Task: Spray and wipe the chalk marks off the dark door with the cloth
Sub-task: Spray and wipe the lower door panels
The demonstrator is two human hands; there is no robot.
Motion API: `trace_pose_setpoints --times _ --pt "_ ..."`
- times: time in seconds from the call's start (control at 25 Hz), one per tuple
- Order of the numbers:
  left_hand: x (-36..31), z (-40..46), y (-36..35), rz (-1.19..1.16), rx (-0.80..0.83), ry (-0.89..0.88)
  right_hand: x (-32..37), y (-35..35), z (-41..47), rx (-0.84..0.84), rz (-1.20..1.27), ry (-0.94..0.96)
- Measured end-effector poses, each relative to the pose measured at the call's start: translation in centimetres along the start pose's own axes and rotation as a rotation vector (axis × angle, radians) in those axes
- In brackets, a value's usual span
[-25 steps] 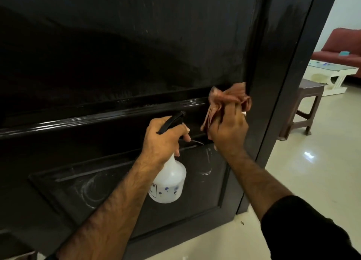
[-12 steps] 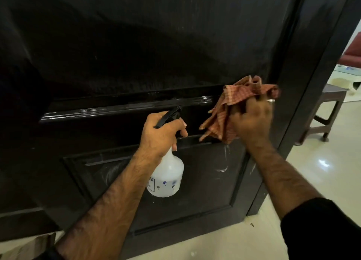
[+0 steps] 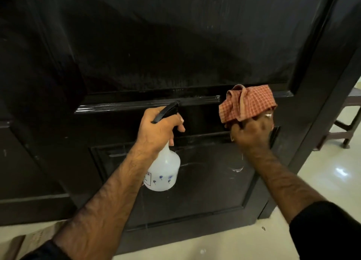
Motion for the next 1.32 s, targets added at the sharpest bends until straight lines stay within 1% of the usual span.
trace_pose_setpoints --times 0.04,0.08,0.12,0.16,0.2,0.24,0.28,0.32,0.36,0.4,0.48,0.56,0.64,0.72,0.8,0.84,0.88,0.92,0.96,1.08,1.24,1.32 --pt "0.0 -0.2 0.3 0.001 -0.004 0.000 -1.5 0.4 0.3 0.003 -0.024 0.083" --pt "-0.1 -0.5 0.7 -0.001 -0.014 0.005 -3.9 0.8 0.9 0.001 -0.034 0.053" --pt "-0.1 -0.9 1.2 -0.005 -0.025 0.010 -6.5 1.2 1.7 -0.040 -0.014 -0.109" --pt "0.0 -1.2 1.8 -0.009 -0.037 0.018 -8.6 1.5 1.9 -0.112 0.046 -0.357" --pt "0.2 -1.6 2.5 -0.011 -0.048 0.023 -8.8 1.5 1.4 -0.197 0.085 -0.576" --pt "0.4 -1.9 3.2 -0.011 -0.056 0.029 -7.2 1.2 0.6 -0.270 0.082 -0.703" --pt "0.5 -2.2 4.1 -0.007 -0.067 0.032 -3.7 0.8 0.1 -0.336 0.061 -0.709" --pt "0.4 -2.6 5.2 -0.001 -0.082 0.034 0.8 0.1 -0.3 -0.368 0.052 -0.630" --pt "0.3 -2.9 6.5 0.001 -0.103 0.032 5.6 -0.7 -0.5 -0.352 0.075 -0.517" --pt "0.1 -3.3 8.0 0.002 -0.136 0.033 9.7 -2.0 -0.9 -0.292 0.136 -0.414" --pt "-0.4 -4.4 11.4 0.008 -0.228 0.041 15.5 -4.1 -1.8 -0.171 0.260 -0.295" --pt "-1.0 -5.1 14.7 0.039 -0.300 0.031 19.3 -5.0 -2.1 -0.133 0.308 -0.225" --pt "-1.3 -5.6 17.3 0.087 -0.322 0.014 22.6 -4.9 -2.1 -0.102 0.343 -0.065" --pt "-1.2 -6.0 18.8 0.113 -0.360 0.023 25.5 -5.0 -2.1 -0.015 0.360 0.113" --pt "-0.9 -6.6 18.9 0.083 -0.434 0.061 26.5 -5.1 -2.2 0.053 0.367 0.282" --pt "-1.0 -6.8 18.4 0.068 -0.442 0.071 26.3 -5.0 -2.2 0.073 0.353 0.361" --pt "-1.2 -6.8 17.2 0.080 -0.415 0.063 25.3 -5.0 -2.2 0.086 0.329 0.413" --pt "-1.2 -6.7 15.8 0.088 -0.372 0.061 23.8 -4.8 -2.0 0.082 0.297 0.430" --pt "-1.0 -6.5 14.1 0.082 -0.326 0.057 21.7 -4.5 -1.7 0.058 0.270 0.399" --pt "-0.2 -5.7 8.8 0.056 -0.226 0.065 13.2 -3.4 -1.2 -0.042 0.199 0.210" --pt "1.0 -4.2 1.5 0.011 -0.115 0.073 0.5 -0.5 0.0 -0.124 0.031 0.040" --pt "1.1 -3.6 -1.5 0.000 -0.069 0.076 -5.8 1.3 1.3 -0.105 -0.026 -0.151"
Point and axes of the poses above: each hand's wrist, its own z-axis towards the middle knuckle, its own y-axis out of the back of the hand, x = y × z, the point moved 8 cm from there along z, towards the middle knuckle, and after that the axes turned 14 degrees about -y, right-handed, at the moved point
